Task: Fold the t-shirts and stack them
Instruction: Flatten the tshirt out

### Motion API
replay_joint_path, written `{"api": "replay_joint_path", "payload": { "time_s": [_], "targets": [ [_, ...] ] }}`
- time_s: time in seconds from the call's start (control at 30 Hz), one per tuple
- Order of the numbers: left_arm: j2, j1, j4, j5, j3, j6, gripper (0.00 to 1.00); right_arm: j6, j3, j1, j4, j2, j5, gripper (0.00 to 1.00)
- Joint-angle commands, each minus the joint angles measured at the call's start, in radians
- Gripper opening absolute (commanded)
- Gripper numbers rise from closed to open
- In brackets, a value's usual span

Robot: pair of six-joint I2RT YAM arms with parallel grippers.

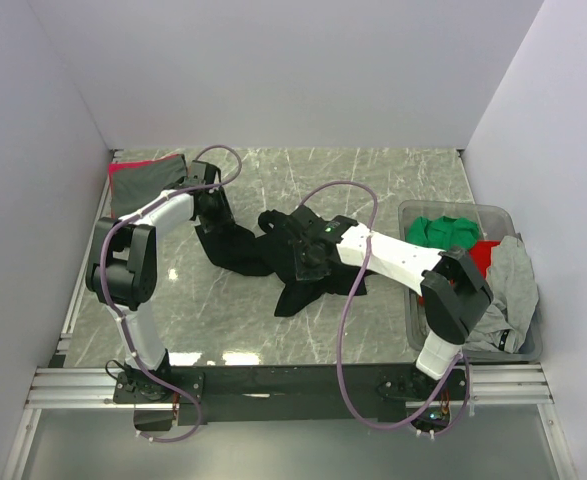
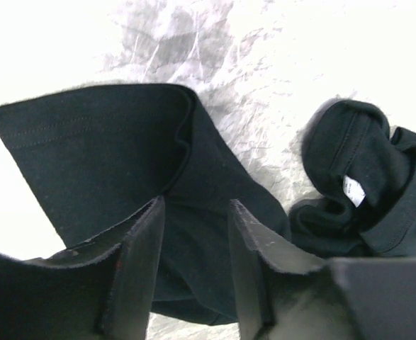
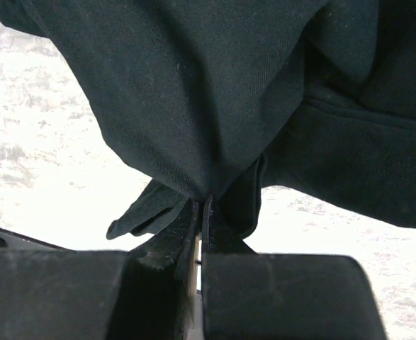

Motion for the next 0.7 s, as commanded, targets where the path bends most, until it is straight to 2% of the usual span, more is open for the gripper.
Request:
{"api": "replay_joint_path", "payload": {
  "time_s": [0.0,0.17,0.4,0.5,0.57,0.67],
  "targets": [
    [0.012,0.001,0.054,0.02,0.032,0.012,0.44,0.002,0.049,0.001,-0.011,0.02,0.019,0.0],
    [0.043,0.001,0.06,0.049,0.047,0.015,0.26,-0.002,0.063,-0.001,-0.022,0.022,0.028,0.0],
    [0.052,0.001,0.026,0.01,0.055,0.02,0.24,0.001,0.06,-0.001,-0.025,0.011,0.036,0.0],
    [0.049,0.001,0.042,0.021,0.037,0.018,0.17,0.001,0.055,-0.001,-0.022,0.01,0.036,0.0],
    [0.044,0.001,0.056,0.035,0.023,0.018,0.02,0.002,0.054,0.001,-0.024,0.008,0.039,0.0],
    [0.024,0.001,0.046,0.029,0.034,0.026,0.0,0.014,0.049,-0.002,-0.028,-0.007,0.063,0.0]
  ]
}}
